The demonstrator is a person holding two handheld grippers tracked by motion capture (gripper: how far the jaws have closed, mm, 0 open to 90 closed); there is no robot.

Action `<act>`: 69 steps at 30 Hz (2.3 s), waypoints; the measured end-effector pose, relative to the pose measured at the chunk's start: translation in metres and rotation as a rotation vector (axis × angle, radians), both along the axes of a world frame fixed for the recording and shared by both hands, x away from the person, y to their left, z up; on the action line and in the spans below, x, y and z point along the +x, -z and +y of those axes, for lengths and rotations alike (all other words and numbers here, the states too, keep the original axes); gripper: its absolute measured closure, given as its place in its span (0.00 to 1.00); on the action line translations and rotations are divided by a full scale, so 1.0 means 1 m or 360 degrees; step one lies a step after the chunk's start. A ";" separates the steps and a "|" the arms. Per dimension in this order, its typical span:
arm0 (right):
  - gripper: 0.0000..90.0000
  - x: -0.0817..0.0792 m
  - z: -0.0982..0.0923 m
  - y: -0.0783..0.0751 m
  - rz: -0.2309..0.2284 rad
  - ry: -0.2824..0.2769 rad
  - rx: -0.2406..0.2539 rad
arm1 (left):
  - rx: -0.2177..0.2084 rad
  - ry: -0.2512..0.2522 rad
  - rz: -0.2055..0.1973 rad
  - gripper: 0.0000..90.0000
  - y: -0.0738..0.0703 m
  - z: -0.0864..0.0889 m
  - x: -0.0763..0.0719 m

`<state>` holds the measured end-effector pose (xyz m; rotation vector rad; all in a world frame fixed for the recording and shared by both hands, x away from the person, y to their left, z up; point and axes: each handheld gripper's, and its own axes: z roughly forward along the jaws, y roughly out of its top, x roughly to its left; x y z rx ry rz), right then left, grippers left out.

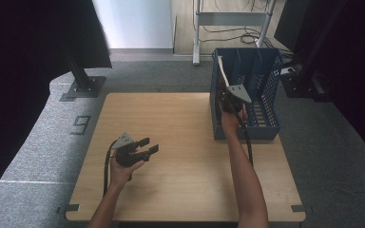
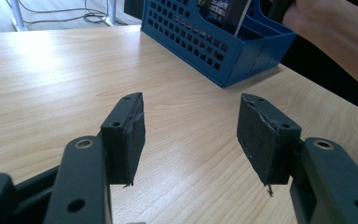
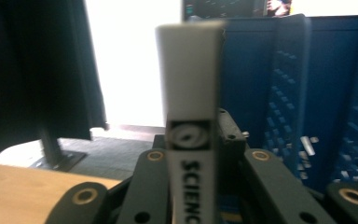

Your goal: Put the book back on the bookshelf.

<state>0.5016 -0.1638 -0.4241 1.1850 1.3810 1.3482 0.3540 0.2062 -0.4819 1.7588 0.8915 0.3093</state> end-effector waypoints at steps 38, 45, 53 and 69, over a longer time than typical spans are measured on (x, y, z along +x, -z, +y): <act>0.85 0.012 -0.004 0.008 0.0124 -0.0024 -0.0048 | 0.0006 0.0014 -0.0012 0.47 0.000 -0.003 -0.001; 0.85 0.020 -0.002 0.008 0.0122 -0.0024 -0.0059 | -0.0008 0.0000 -0.0013 0.47 0.000 0.000 0.000; 0.81 0.024 -0.002 0.008 0.0110 -0.0046 -0.0033 | -0.0010 0.0005 -0.0013 0.47 -0.001 0.000 0.000; 0.64 0.017 0.002 0.008 0.0141 -0.0161 -0.0067 | 0.0008 0.0024 -0.0007 0.47 0.001 -0.005 -0.001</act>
